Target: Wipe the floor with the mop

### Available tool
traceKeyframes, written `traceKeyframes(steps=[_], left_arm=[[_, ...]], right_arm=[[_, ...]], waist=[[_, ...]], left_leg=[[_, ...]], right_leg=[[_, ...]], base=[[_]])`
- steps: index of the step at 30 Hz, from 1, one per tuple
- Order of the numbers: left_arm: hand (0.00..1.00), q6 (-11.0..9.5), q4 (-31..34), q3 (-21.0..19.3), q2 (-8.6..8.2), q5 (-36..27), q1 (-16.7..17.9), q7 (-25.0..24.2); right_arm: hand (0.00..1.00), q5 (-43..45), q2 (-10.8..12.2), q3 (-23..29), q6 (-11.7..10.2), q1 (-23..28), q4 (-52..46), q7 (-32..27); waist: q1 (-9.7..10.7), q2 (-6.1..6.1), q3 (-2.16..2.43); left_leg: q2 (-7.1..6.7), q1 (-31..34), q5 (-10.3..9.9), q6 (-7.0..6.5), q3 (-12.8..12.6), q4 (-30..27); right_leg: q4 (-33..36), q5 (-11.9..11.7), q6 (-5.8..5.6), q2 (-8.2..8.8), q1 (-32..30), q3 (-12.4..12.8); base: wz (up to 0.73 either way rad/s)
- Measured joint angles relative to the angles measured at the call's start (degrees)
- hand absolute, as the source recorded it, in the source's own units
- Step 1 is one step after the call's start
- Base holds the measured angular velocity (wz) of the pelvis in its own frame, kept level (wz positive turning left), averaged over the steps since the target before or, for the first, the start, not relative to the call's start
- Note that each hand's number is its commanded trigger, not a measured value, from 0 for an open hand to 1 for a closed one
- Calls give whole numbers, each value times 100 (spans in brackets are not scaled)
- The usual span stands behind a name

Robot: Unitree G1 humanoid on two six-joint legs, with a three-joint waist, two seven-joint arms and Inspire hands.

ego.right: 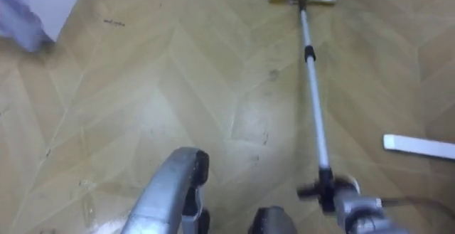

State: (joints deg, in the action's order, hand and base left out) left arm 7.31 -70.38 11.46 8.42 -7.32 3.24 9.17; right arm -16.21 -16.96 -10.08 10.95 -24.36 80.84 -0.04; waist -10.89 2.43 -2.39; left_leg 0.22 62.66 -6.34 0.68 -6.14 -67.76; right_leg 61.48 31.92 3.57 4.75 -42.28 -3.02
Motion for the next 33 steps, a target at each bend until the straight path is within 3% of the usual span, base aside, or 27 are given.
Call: traceKeyframes(steps=[2, 3, 4, 5, 6, 7, 8, 9, 11, 14, 16, 17, 19, 20, 21, 22, 23, 24, 25, 26, 27, 28, 29, 30, 31, 32, 33], left_arm=[[0, 127, -6, -6, 5, 211, 91, -197], [0, 178, -6, -7, 5, 278, 97, -264], [0, 256, -6, -18, 17, 307, 59, -360], [0, 279, -8, -99, 16, 330, 32, -378], [0, 280, -30, -267, 13, 370, -13, -352], [0, 272, -25, -318, 6, 394, -43, -324], [0, 246, 93, -367, 8, 408, -23, -259], [0, 208, 283, -400, 38, 414, 29, -170], [0, 144, 478, -385, 55, 422, -4, -54], [0, 93, 610, -349, -10, 479, 21, 3], [0, 143, 612, -339, -81, 459, 137, 7], [0, 250, 613, -336, -103, 453, 221, 12], [0, 417, 604, -357, -106, 435, 331, 89], [0, 521, 604, -360, -103, 394, 342, 191], [0, 528, 610, -357, -80, 316, 336, 247], [0, 521, 628, -336, -14, 113, 347, 371], [0, 517, 631, -304, 24, -30, 354, 474], [0, 503, 659, -203, 68, -185, 351, 539], [0, 496, 714, -200, 95, -217, 351, 541], [0, 494, 807, -204, 133, -209, 358, 541], [0, 497, 859, -202, 139, -189, 385, 529], [0, 494, 859, -201, 135, -187, 397, 513], [0, 487, 880, -200, 119, -188, 432, 420], [0, 486, 902, -203, 117, -159, 499, 321], [0, 489, 910, -211, 120, -144, 488, 269], [0, 510, 913, -260, 164, -36, 461, 173], [0, 525, 886, -286, 149, 116, 343, 108]], right_arm=[[100, -196, -198, -47, -47, 476, 10, 75], [100, -205, -264, -49, -48, 645, 19, 71], [100, -151, -348, -35, -46, 963, 76, 52], [100, -59, -391, -25, -13, 1219, 245, 31], [100, 24, -424, -40, 29, 1525, 378, -25], [100, 24, -434, -46, 51, 1733, 400, -71], [100, 20, -378, -54, 111, 2140, 374, -145], [100, -7, -303, -68, 189, 2401, 329, -185], [100, -106, -109, -103, 295, 2650, 191, -221], [100, -151, 223, -27, 372, 2751, 148, -311], [100, -121, 294, 9, 466, 2683, 147, -315], [100, -91, 300, 14, 569, 2506, 152, -354], [100, 10, 271, 44, 760, 2234, 173, -421], [100, 76, 189, 135, 901, 1989, 211, -458], [100, 77, 142, 137, 944, 1838, 230, -491], [100, 87, 54, 121, 999, 1479, 227, -532], [100, 93, -65, 122, 988, 1039, 211, -542], [100, 79, -191, 119, 955, 588, 128, -532], [100, 62, -213, 107, 899, 403, 84, -527], [100, 5, -292, 71, 722, 46, 15, -512], [100, -53, -292, 54, 547, -197, -77, -491], [100, -114, -289, 49, 462, -247, -117, -483], [100, -193, -289, 47, 360, -285, -135, -467], [100, -318, -289, 21, 354, -236, -138, -441], [100, -391, -298, -4, 354, -149, -136, -416], [100, -486, -308, 0, 341, 169, -128, -373], [100, -599, -379, -3, 340, 548, -44, -337]], waist=[[10, -207, 77], [19, -304, 119], [109, -337, 127], [247, -378, 160], [335, -424, 156], [358, -498, 161], [385, -614, 216], [433, -647, 241], [656, -773, 238], [742, -836, 213], [728, -818, 198], [727, -811, 181], [713, -746, 142], [695, -719, 131], [658, -672, 109], [541, -509, 83], [430, -360, 88], [299, -232, 83], [230, -174, 48], [53, -79, -15], [-4, 20, -63], [-32, 55, -69], [-64, 62, -61], [-39, 0, -48], [-28, -50, -30], [22, -4, 13], [120, -58, 24]], left_leg=[[36, -704, -18, -26, 6, 1564], [15, -859, -216, -151, -7, 1820], [-124, -967, -461, -519, -107, 1937], [-241, -1060, -715, -768, -204, 1906], [-338, -1110, -996, -880, -242, 1690], [-352, -1151, -1180, -925, -227, 1527], [-355, -1240, -1520, -961, -164, 1268], [-355, -1342, -1762, -986, -158, 1146], [-364, -1448, -1967, -1057, -126, 1091], [-420, -1731, -2275, -1088, -97, 1162], [-609, -2054, -2434, -1083, 99, 1317], [-723, -2345, -2514, -1065, 257, 1479], [-860, -2824, -2604, -1002, 518, 1647], [-871, -2914, -2582, -869, 519, 1314], [-837, -2816, -2441, -607, 420, 919], [-639, -2462, -1812, 12, 72, -119], [-483, -1969, -640, 95, -143, -1039], [-346, -1387, 22, -30, -178, -1693], [-222, -1080, -34, -78, -173, -1923], [50, -551, -236, -240, -156, -2040], [211, -211, -488, -241, -99, -1578], [243, -152, -591, -206, -77, -1139], [307, -232, -699, -157, 18, 37], [328, -447, -660, -130, 105, 1304], [335, -562, -539, -186, 160, 1767], [187, -723, -577, -500, 64, 1780], [-21, -915, -811, -686, 10, 1740]], right_leg=[[-125, 139, -65, -154, 199, -4], [-159, 180, -80, -140, 257, -11], [-246, 196, -213, 19, 379, -21], [-116, 179, -254, 171, 430, 39], [632, -240, -376, 250, 156, 92], [1033, -579, -395, 262, -17, 146], [1694, -1293, -436, 238, -287, 201], [2186, -1531, -470, 142, -640, 326], [2389, -1508, -480, 37, -1218, 399], [1117, -1444, -505, -81, -1823, 338], [-23, -1462, -474, -89, -1848, 106], [-749, -1540, -352, -82, -1731, -113], [-1290, -1603, -203, -76, -1341, -436], [-1156, -1588, -80, -48, -1146, -446], [-1026, -1498, -45, -23, -1083, -440], [-723, -1365, -4, 7, -1002, -359], [-469, -1163, 62, 17, -964, -285], [-288, -974, 142, 5, -958, -263], [-207, -878, 166, -20, -950, -272], [-98, -735, 166, -56, -881, -277], [-74, -550, 116, -62, -698, -284], [-110, -454, 68, -57, -580, -281], [-232, -276, -43, -44, -244, -322], [-411, -94, -118, 20, 142, -448], [-500, 2, -180, 31, 352, -498], [-595, 201, -382, 200, 665, -514], [-503, 206, -453, 321, 846, -375]], base=[[40], [38], [43], [50], [33], [9], [-20], [-24], [-7], [-31], [-49], [-32], [-13], [13], [14], [0], [-12], [-18], [-33], [-21], [-9], [24], [30], [32], [44], [79], [87]])
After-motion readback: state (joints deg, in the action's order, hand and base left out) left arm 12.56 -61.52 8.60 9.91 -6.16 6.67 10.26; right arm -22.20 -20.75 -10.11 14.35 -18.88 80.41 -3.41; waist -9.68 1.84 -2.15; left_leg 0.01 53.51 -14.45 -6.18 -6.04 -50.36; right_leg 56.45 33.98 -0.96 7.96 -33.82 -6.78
